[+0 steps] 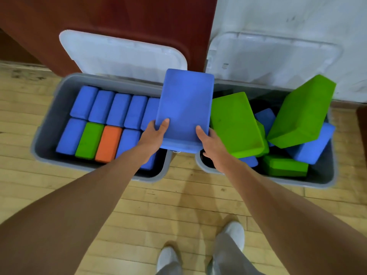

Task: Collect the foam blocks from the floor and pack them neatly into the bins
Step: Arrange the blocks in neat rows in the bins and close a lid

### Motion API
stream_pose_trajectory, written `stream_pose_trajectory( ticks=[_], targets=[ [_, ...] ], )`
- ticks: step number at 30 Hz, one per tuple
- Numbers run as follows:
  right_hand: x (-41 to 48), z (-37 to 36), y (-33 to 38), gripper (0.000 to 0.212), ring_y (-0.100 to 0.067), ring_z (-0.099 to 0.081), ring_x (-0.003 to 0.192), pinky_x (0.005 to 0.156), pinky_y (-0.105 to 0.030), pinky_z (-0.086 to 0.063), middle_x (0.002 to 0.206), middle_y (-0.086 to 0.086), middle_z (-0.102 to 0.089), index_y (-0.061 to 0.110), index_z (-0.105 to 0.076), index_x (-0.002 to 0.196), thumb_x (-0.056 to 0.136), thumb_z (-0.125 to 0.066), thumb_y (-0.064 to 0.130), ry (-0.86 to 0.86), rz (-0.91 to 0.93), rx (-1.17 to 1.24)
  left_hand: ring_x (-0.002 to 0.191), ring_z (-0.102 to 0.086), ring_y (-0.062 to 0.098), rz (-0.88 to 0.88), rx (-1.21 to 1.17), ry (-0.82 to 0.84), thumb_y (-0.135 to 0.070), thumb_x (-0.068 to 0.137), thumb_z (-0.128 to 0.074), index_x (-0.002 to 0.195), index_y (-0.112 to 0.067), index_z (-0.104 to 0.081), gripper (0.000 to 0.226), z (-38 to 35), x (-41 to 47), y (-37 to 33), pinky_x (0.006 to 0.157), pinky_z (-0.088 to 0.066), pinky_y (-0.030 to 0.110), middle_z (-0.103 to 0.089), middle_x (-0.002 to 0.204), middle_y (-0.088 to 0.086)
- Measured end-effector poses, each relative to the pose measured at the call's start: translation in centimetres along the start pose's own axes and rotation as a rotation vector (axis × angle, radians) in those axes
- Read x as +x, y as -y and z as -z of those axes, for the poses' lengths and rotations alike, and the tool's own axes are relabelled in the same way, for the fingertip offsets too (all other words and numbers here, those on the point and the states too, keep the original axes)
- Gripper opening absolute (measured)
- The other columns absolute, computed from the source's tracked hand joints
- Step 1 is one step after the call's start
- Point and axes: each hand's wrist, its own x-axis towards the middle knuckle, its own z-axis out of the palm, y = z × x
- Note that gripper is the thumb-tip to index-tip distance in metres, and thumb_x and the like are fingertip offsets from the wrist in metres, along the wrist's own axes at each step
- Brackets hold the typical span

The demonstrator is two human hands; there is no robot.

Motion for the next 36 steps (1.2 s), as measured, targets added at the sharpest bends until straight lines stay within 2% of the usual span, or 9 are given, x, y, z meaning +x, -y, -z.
stream_pose_trajectory(
  ticks=[5,10,14,19,22,27,31,33,36],
  targets=[
    [-2.0,2.1,0.4,0.050,-0.024,-0.055,0.115,0.093,-0.034,-0.043,0.126,-0.006,-0.059,0.010,-0.049,0.134,0.095,-0.054,0.039,-0.107,-0.020,-0.289,0.124,-0.046,0.024,-0.029,0.135,-0.129,-0.049,0.094,-0.050,0.147,-0.016,-0.030,0.066,-0.1,-1.1,-1.3,0.093,-0.042,0.035,-0.038,0.146,0.004],
    [-5.8,6.7,2.2,0.041,-0.027,-0.056,0.115,0.095,-0.033,-0.041,0.125,-0.009,-0.061,0.010,-0.052,0.131,0.094,-0.056,0.030,-0.139,-0.034,-0.477,0.122,-0.045,0.020,-0.402,0.237,-0.287,-0.016,0.091,-0.056,0.132,-0.013,-0.048,0.042,-1.1,-5.0,-5.2,0.101,-0.040,0.037,-0.043,0.134,0.004],
    [-6.7,10.8,1.6,0.037,-0.022,-0.055,0.117,0.090,-0.025,-0.039,0.127,-0.008,-0.060,0.009,-0.056,0.129,0.095,-0.054,0.023,-0.168,0.035,-0.582,0.088,-0.053,0.012,-0.539,0.173,-0.104,0.000,0.086,-0.056,0.112,-0.012,-0.059,0.028,-5.7,-6.8,-7.1,0.084,-0.045,0.025,-0.055,0.114,0.004],
    [-3.0,14.6,-2.2,0.030,-0.024,-0.060,0.111,0.090,-0.026,-0.040,0.118,-0.009,-0.066,0.007,-0.062,0.120,0.093,-0.057,0.020,-0.310,0.187,-0.576,0.094,-0.056,0.012,-0.373,0.188,0.199,-0.005,0.088,-0.056,0.112,-0.022,-0.060,0.030,-14.5,-4.9,-5.1,0.089,-0.048,0.028,-0.058,0.119,0.002],
    [1.0,16.1,-4.3,0.044,-0.031,-0.054,0.116,0.099,-0.033,-0.038,0.121,-0.018,-0.060,0.005,-0.057,0.125,0.090,-0.063,0.031,-0.389,0.327,-0.624,0.106,-0.054,0.014,-0.479,0.290,0.066,-0.005,0.087,-0.057,0.120,-0.014,-0.060,0.035,-17.8,-2.1,-3.8,0.095,-0.040,0.020,-0.053,0.121,0.004],
    [7.8,17.9,-6.6,0.088,-0.030,-0.030,0.140,0.112,-0.035,-0.026,0.149,-0.017,-0.031,0.012,-0.024,0.150,0.084,-0.059,0.059,-0.238,0.292,-0.637,0.128,-0.031,0.028,-0.485,0.611,-0.179,-0.027,0.087,-0.058,0.132,-0.021,-0.048,0.046,-21.4,4.0,-1.1,0.109,-0.029,0.042,-0.039,0.132,0.007],
    [11.8,17.8,-6.8,0.101,-0.028,-0.040,0.135,0.111,-0.040,-0.034,0.150,-0.013,-0.036,0.016,-0.024,0.150,0.072,-0.066,0.065,-0.208,0.320,-0.477,0.127,-0.027,0.025,-0.549,0.570,-0.333,-0.037,0.087,-0.056,0.122,-0.025,-0.052,0.037,-22.8,6.5,-1.0,0.108,-0.023,0.044,-0.037,0.127,0.005],
    [12.8,18.2,-6.7,0.088,-0.024,-0.059,0.116,0.100,-0.043,-0.047,0.133,-0.008,-0.057,0.016,-0.043,0.136,0.065,-0.068,0.063,-0.146,0.294,-0.369,0.128,-0.027,0.025,-0.554,0.527,-0.342,-0.037,0.086,-0.057,0.117,-0.026,-0.055,0.033,-22.9,7.4,-1.8,0.108,-0.023,0.044,-0.038,0.126,0.006],
    [12.9,18.4,-6.6,0.033,-0.020,-0.071,0.087,0.087,-0.041,-0.057,0.098,-0.003,-0.074,0.013,-0.067,0.105,0.081,-0.070,0.036,-0.021,0.320,-0.180,0.127,-0.035,0.026,-0.592,0.394,-0.323,-0.028,0.081,-0.066,0.117,-0.024,-0.057,0.037,-22.3,8.2,-2.3,0.109,-0.031,0.042,-0.039,0.128,0.007]
  ],
)
